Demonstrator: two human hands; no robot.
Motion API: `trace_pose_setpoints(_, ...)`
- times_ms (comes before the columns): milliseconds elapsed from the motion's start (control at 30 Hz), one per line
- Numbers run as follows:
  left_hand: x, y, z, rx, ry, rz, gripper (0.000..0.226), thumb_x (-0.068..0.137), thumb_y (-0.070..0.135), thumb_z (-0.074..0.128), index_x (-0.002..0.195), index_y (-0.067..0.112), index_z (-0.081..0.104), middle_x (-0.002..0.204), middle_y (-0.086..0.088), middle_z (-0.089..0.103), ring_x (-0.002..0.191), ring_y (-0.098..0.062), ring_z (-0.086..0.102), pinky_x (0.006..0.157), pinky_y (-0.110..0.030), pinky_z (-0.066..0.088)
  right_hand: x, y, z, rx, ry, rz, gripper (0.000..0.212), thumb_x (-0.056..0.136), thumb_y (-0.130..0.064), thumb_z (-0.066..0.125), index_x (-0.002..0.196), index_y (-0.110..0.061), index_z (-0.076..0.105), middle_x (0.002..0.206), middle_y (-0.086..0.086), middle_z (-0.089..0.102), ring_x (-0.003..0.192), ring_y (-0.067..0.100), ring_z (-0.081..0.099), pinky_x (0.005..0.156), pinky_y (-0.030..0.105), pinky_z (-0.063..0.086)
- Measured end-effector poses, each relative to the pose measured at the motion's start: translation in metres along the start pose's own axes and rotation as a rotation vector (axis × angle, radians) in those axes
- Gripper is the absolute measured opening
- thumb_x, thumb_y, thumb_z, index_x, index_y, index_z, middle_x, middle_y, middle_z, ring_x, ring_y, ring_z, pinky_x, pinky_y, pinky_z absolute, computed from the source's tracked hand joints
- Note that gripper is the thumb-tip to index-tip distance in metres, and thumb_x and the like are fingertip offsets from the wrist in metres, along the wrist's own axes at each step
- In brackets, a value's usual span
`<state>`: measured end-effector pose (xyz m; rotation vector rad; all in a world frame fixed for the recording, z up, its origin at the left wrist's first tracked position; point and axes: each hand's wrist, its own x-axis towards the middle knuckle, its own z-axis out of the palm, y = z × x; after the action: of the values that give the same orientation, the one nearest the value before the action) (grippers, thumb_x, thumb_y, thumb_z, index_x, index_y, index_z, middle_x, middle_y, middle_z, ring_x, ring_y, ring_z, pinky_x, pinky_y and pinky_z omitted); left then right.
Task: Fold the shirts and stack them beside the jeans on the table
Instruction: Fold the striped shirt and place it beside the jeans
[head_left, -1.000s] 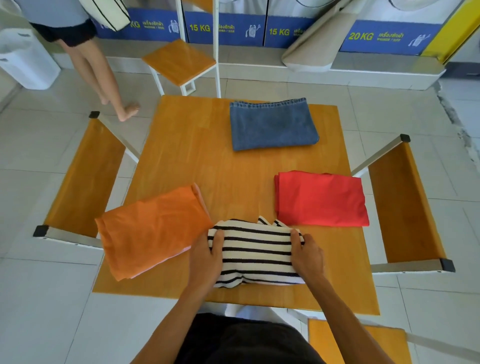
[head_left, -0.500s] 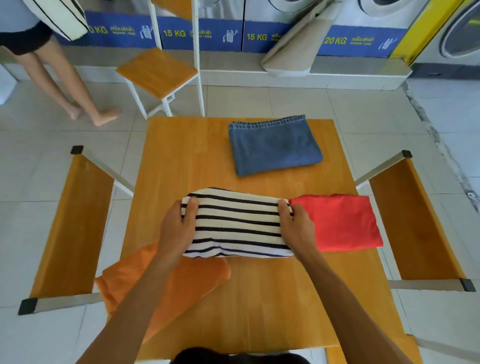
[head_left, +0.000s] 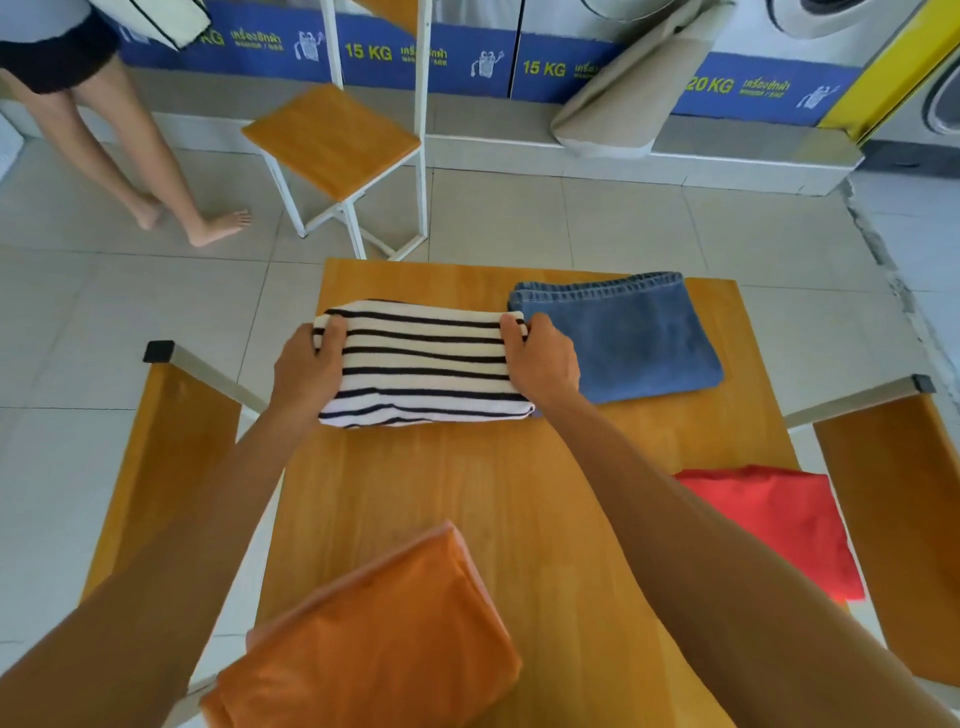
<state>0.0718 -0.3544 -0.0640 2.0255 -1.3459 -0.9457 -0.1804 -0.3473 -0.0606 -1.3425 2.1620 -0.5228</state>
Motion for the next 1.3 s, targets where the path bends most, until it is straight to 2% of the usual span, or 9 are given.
trace_pose_setpoints(100,0.026,-0.004,0.02,0.053,-0.038,0.008,0.058,0.098,0.052,0.034,0.131,0.007,0.049,0.128,-0.017,0.057,0.117,-0.034,0.054,0.093,-0.04,0.043,0.027,0.005,0.014,-0.3,0.032,-0.063,0.048,0.103,-0.05,0.032,0.117,-0.011,0.056,0.113,0.012,0.066,0.104,0.032,0.062,0.093,0.046,0.045)
trace_pose_setpoints(233,0.044,-0.023,0.048,0.124,0.045,0.028,0.055,0.1,0.05,0.032,0.112,0.003,0.057,0.112,-0.019,0.062,0.103,-0.034,0.059,0.08,-0.035,0.042,0.039,0.022,0.036,-0.47,0.143,-0.139,0.043,0.102,-0.047,0.034,0.111,-0.013,0.059,0.108,0.01,0.068,0.099,0.031,0.063,0.095,0.046,0.039)
trace_pose_setpoints(800,0.084,-0.011,0.057,0.135,0.037,0.08,0.053,0.101,0.048,0.03,0.115,0.004,0.056,0.108,-0.011,0.059,0.098,-0.023,0.055,0.078,-0.03,0.039,0.08,0.02,0.026,-0.315,0.186,-0.004,0.055,0.09,-0.069,0.044,0.112,-0.022,0.064,0.111,0.005,0.064,0.099,0.029,0.063,0.077,0.037,0.042)
trace_pose_setpoints(900,0.073,-0.01,0.05,0.091,0.039,0.042,0.046,0.101,0.043,0.035,0.12,0.004,0.052,0.109,-0.009,0.054,0.1,-0.021,0.052,0.082,-0.032,0.039,0.08,0.018,0.019,-0.167,0.133,0.034,0.045,0.091,-0.059,0.052,0.112,-0.02,0.062,0.113,0.004,0.065,0.105,0.027,0.062,0.083,0.039,0.046)
trace_pose_setpoints(967,0.068,-0.009,0.046,0.188,0.169,0.076,0.038,0.098,0.034,0.043,0.124,0.006,0.049,0.122,-0.015,0.053,0.113,-0.029,0.052,0.092,-0.04,0.043,0.071,0.009,0.014,-0.138,0.184,-0.021,0.034,0.093,-0.042,0.054,0.117,-0.019,0.059,0.121,0.006,0.06,0.111,0.027,0.057,0.092,0.045,0.046)
trace_pose_setpoints(1067,0.058,-0.002,0.051,0.32,0.318,0.328,0.038,0.095,0.022,0.046,0.131,0.011,0.048,0.14,-0.014,0.047,0.133,-0.031,0.041,0.109,-0.049,0.033,0.046,-0.011,0.029,-0.259,0.299,-0.318,0.037,0.099,-0.039,0.045,0.13,-0.023,0.057,0.142,0.005,0.051,0.133,0.026,0.044,0.107,0.05,0.035)
trace_pose_setpoints(1133,0.044,0.002,0.067,0.463,0.234,0.504,0.042,0.1,0.03,0.038,0.139,0.016,0.045,0.152,-0.012,0.036,0.145,-0.03,0.027,0.117,-0.051,0.017,0.034,-0.013,0.05,-0.375,0.155,-0.438,0.048,0.101,-0.048,0.031,0.142,-0.027,0.047,0.157,0.004,0.035,0.147,0.025,0.027,0.117,0.054,0.022)
trace_pose_setpoints(1200,0.033,-0.007,0.084,0.652,0.082,0.598,0.05,0.102,0.041,0.026,0.146,0.021,0.038,0.16,-0.009,0.024,0.15,-0.028,0.013,0.119,-0.055,0.005,0.029,-0.002,0.068,-0.482,-0.006,-0.437,0.058,0.102,-0.053,0.021,0.154,-0.028,0.029,0.164,0.004,0.021,0.152,0.024,0.014,0.122,0.054,0.007)
trace_pose_setpoints(1300,0.034,-0.021,0.09,0.798,-0.006,0.568,0.055,0.102,0.048,0.017,0.151,0.026,0.028,0.162,-0.006,0.017,0.151,-0.027,0.005,0.119,-0.057,0.003,0.033,0.012,0.074,-0.525,-0.044,-0.404,0.064,0.1,-0.059,0.016,0.157,-0.032,0.014,0.166,0.003,0.012,0.154,0.022,0.006,0.122,0.05,-0.004)
